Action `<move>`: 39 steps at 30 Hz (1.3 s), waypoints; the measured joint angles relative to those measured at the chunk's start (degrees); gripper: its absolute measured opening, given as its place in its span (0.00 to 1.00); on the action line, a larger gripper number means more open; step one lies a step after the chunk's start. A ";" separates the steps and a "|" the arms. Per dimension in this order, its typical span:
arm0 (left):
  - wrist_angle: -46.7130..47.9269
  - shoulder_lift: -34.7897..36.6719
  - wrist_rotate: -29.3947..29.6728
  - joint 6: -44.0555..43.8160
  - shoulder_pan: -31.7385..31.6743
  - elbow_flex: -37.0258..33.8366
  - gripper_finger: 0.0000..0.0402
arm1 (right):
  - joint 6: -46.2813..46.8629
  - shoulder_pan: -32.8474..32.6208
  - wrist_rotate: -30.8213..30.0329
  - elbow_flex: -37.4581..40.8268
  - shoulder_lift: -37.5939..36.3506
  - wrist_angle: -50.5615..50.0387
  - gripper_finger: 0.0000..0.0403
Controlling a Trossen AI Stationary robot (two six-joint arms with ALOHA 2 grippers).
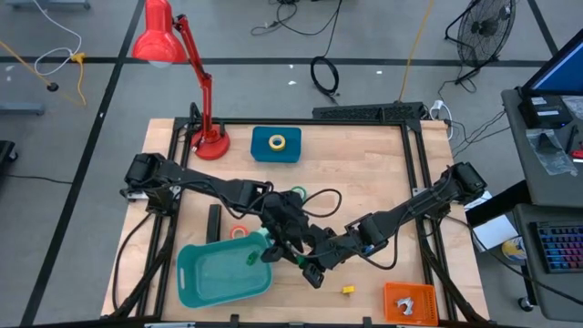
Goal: Pick and place Stapler, Stapler remover, tape
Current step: Put the green stapler into the green bin
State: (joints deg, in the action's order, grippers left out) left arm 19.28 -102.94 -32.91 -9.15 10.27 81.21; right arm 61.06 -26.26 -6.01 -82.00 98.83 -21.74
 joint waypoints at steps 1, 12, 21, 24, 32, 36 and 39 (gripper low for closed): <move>-0.24 0.02 0.02 -0.02 -0.01 0.00 0.49 | 0.00 0.00 -0.04 0.00 0.00 0.02 0.15; 0.16 0.02 -1.05 0.23 -0.01 0.00 0.34 | 0.02 0.07 -1.28 0.00 0.00 0.08 0.15; 0.44 0.02 -0.98 0.44 -0.01 0.00 0.21 | -0.06 0.11 -1.25 0.00 -0.02 0.30 0.16; 0.65 0.02 -0.88 0.39 -0.01 0.00 0.18 | -0.07 0.12 -1.18 0.00 -0.02 0.56 0.17; 8.48 0.90 -0.62 1.16 -0.96 0.11 0.17 | -1.61 0.37 1.31 0.02 -0.02 3.96 0.27; 16.65 2.29 3.76 3.28 -1.60 -0.17 0.17 | -1.91 0.33 3.39 -0.07 -0.22 6.27 0.28; 22.47 5.34 7.29 4.96 -1.91 -0.04 0.17 | -2.19 0.26 4.36 -0.04 -0.17 7.30 0.28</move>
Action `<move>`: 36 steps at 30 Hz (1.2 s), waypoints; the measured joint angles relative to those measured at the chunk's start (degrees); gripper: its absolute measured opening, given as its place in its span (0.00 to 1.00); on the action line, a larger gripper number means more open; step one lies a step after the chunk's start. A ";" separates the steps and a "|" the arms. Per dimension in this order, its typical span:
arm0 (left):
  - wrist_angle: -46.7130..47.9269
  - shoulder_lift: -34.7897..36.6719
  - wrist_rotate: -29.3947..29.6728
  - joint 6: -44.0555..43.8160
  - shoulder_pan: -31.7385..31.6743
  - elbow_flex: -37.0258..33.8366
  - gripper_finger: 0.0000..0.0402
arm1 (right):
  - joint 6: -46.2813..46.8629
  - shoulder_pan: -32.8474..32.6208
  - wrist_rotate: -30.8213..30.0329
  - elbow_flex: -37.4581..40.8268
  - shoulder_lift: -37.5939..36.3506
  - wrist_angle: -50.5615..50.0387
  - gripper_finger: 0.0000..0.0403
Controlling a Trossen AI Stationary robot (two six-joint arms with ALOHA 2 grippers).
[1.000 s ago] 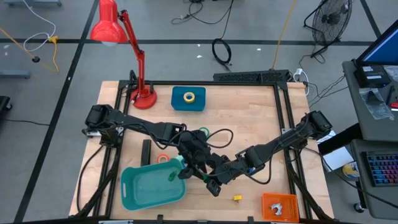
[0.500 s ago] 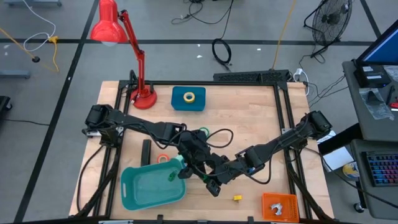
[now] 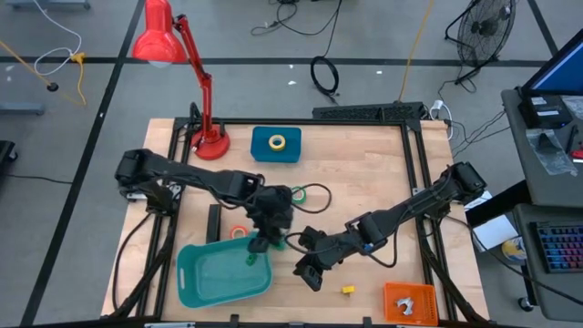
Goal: Pick and place Stapler, Stapler remover, tape
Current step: Put the green stapler into the green bin
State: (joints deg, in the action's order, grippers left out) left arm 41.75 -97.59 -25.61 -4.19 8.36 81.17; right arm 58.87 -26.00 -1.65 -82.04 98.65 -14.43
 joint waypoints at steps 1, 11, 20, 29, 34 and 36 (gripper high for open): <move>1.97 1.03 0.82 0.03 0.02 0.02 0.17 | -0.01 0.02 -0.03 -0.02 0.00 0.25 0.27; 7.57 18.61 26.45 -15.71 8.68 -3.65 0.16 | -0.64 -0.07 -1.82 -0.02 0.00 -0.43 0.24; -6.61 36.10 53.29 -57.05 31.74 -32.90 0.16 | -1.64 -0.31 -3.74 -0.02 0.02 -0.42 0.24; -18.49 28.94 62.15 -67.15 38.40 -39.81 0.16 | -6.17 0.94 -2.44 -0.02 0.07 -0.64 0.24; -19.63 21.06 60.42 -73.18 38.57 -38.13 0.16 | -9.81 2.05 3.47 -0.02 0.07 -0.82 0.24; -19.39 18.07 60.27 -75.02 38.64 -36.65 0.16 | -12.43 2.35 5.40 -0.01 -0.40 -2.14 0.24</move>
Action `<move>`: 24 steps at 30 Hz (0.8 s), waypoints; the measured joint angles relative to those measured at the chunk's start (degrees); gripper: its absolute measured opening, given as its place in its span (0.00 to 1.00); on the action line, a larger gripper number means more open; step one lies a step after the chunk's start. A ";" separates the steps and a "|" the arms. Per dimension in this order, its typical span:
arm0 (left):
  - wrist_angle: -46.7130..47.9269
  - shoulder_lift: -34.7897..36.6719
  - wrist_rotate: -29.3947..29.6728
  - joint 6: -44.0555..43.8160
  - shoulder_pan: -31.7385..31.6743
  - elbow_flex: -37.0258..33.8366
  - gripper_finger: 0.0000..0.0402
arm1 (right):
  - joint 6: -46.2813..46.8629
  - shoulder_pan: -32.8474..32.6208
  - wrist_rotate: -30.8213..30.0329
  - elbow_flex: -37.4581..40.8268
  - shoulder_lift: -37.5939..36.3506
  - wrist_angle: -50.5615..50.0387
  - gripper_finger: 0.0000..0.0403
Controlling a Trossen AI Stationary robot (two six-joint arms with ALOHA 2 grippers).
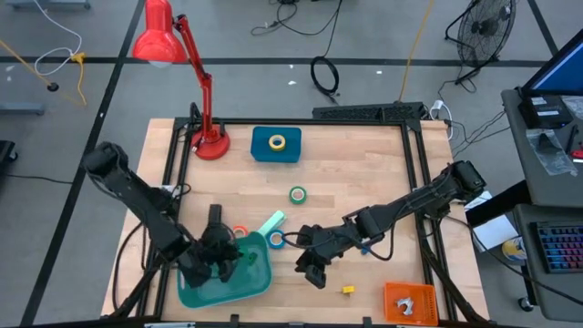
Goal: Pick and place Stapler, Stapler remover, tape
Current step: Put the green stapler into the green bin
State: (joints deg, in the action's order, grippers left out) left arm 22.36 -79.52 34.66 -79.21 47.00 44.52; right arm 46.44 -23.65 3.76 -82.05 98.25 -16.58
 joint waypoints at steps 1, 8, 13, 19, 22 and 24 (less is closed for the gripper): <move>0.25 -1.38 0.07 -1.02 0.02 0.88 0.16 | -1.43 0.08 0.62 0.03 -0.34 -1.06 0.24; 7.94 -9.47 1.74 -10.63 -0.13 5.81 0.16 | -7.49 0.10 0.85 0.04 -2.26 -6.78 0.24; 10.70 -13.74 1.55 -13.67 -0.07 7.68 0.16 | -8.71 0.14 0.49 0.03 -3.58 -9.69 0.24; 11.05 -15.37 1.48 -14.53 -0.20 7.81 0.16 | -8.65 0.47 -2.84 0.06 -4.18 -8.79 0.24; 11.06 -15.37 0.73 -13.84 -0.60 7.81 0.16 | -8.95 0.45 -3.80 0.03 -4.23 -7.83 0.24; 10.64 -15.37 -0.10 -13.07 -0.92 7.79 0.16 | -8.97 0.47 -3.90 0.03 -4.23 -7.72 0.24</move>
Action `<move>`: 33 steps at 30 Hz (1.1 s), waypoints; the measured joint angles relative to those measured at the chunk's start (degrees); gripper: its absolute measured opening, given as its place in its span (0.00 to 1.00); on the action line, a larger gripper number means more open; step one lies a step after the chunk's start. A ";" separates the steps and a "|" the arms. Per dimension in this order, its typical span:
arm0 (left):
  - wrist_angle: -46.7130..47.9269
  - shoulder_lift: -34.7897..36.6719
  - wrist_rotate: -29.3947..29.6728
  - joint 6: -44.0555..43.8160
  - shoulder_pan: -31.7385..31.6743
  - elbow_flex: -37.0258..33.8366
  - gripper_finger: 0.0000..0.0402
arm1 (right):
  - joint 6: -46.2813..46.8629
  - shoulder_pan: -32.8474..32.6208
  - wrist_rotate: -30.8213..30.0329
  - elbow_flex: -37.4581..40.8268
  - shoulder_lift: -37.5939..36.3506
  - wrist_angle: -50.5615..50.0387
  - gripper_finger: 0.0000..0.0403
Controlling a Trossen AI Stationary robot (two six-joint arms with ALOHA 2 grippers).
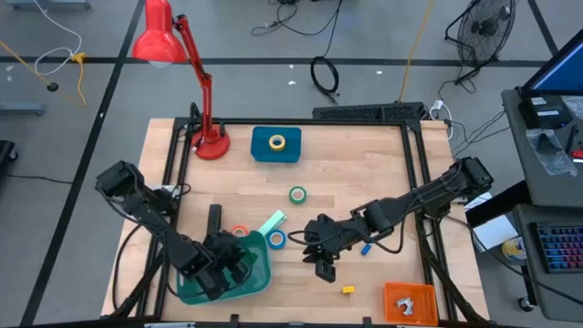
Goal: Pick and place Stapler, Stapler remover, tape
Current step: Put the green stapler into the green bin
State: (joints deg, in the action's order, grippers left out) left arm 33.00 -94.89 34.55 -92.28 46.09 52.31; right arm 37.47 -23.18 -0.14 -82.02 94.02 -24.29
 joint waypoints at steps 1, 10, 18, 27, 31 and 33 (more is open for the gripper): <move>-0.42 0.00 -0.42 0.50 0.00 0.00 0.16 | -0.02 0.04 -0.04 0.00 0.00 0.11 0.24; -0.68 0.02 -5.54 3.69 -0.15 -0.01 0.17 | 0.15 0.11 -2.69 0.00 0.00 0.57 0.24; -0.68 0.02 -6.69 4.68 -0.48 -0.02 0.26 | 0.68 0.11 -2.80 0.00 0.00 0.55 0.24; -0.66 0.02 -6.78 4.82 -0.48 -0.04 0.35 | 0.83 0.09 -2.80 0.01 0.00 0.55 0.24; -0.66 0.02 -7.99 5.26 -0.48 -0.04 0.36 | 0.83 0.07 -2.80 0.00 0.00 0.55 0.24; -0.65 0.02 -9.08 5.28 -0.48 -0.04 0.36 | 0.83 0.07 -2.80 0.00 0.00 0.84 0.24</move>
State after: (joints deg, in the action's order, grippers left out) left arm 32.35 -94.87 25.47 -87.00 45.60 52.27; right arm 38.30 -23.11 -2.94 -82.02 94.02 -23.45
